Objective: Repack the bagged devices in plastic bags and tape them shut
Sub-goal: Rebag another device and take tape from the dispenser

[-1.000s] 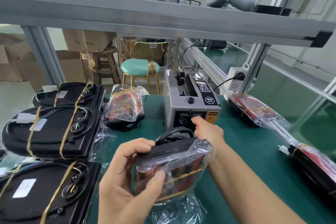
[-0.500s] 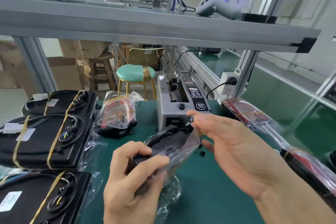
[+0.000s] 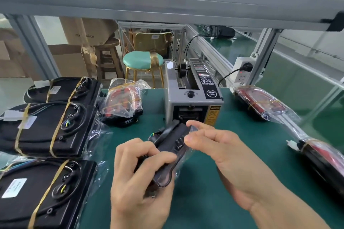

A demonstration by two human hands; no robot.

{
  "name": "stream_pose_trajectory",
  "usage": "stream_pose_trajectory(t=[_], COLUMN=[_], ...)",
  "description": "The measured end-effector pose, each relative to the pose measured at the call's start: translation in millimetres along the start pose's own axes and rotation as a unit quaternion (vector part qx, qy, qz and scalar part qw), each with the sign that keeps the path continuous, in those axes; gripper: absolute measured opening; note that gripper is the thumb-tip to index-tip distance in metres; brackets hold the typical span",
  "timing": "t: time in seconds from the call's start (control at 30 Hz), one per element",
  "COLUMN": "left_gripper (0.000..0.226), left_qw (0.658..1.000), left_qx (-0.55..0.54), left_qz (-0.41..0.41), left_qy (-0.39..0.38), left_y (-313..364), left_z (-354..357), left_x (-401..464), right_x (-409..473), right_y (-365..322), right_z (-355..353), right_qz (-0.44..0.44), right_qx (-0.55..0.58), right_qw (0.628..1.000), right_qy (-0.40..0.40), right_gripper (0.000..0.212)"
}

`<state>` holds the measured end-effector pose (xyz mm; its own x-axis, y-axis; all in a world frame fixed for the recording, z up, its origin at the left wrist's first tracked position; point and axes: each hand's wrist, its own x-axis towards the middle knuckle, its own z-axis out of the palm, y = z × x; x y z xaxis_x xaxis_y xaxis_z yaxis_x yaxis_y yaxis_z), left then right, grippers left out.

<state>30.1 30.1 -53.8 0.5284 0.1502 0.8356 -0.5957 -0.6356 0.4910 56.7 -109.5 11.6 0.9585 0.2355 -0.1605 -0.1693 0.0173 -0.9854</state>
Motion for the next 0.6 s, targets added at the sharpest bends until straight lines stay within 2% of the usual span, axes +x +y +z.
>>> stream_pose_trajectory(t=[0.13, 0.27, 0.33, 0.5, 0.6], left_gripper=[0.011, 0.033, 0.036, 0.03, 0.017], left_qw=[1.0, 1.0, 1.0, 0.999, 0.999], left_qx=[0.005, 0.004, 0.009, 0.015, 0.021], left_qz=[-0.002, 0.011, 0.013, 0.01, 0.001], left_qy=[-0.006, -0.017, -0.022, -0.03, -0.031], left_y=[4.1, 5.0, 4.7, 7.7, 9.3], left_z=[-1.4, -1.8, -1.8, -0.9, 0.1], left_x=[0.5, 0.0, -0.2, -0.6, -1.6], right_x=[1.8, 1.4, 0.2, -0.1, -0.9], right_y=[-6.3, -8.4, -5.7, -0.4, -1.1], right_z=[-3.1, -3.1, -3.9, -10.1, -10.0], right_qz=[-0.017, -0.015, -0.008, 0.024, 0.028], right_qx=[-0.01, -0.016, -0.027, -0.035, -0.036], right_qw=[1.0, 0.999, 0.998, 0.998, 0.998], right_qy=[-0.017, -0.04, -0.051, -0.044, -0.044], right_gripper=[0.011, 0.02, 0.027, 0.015, 0.011])
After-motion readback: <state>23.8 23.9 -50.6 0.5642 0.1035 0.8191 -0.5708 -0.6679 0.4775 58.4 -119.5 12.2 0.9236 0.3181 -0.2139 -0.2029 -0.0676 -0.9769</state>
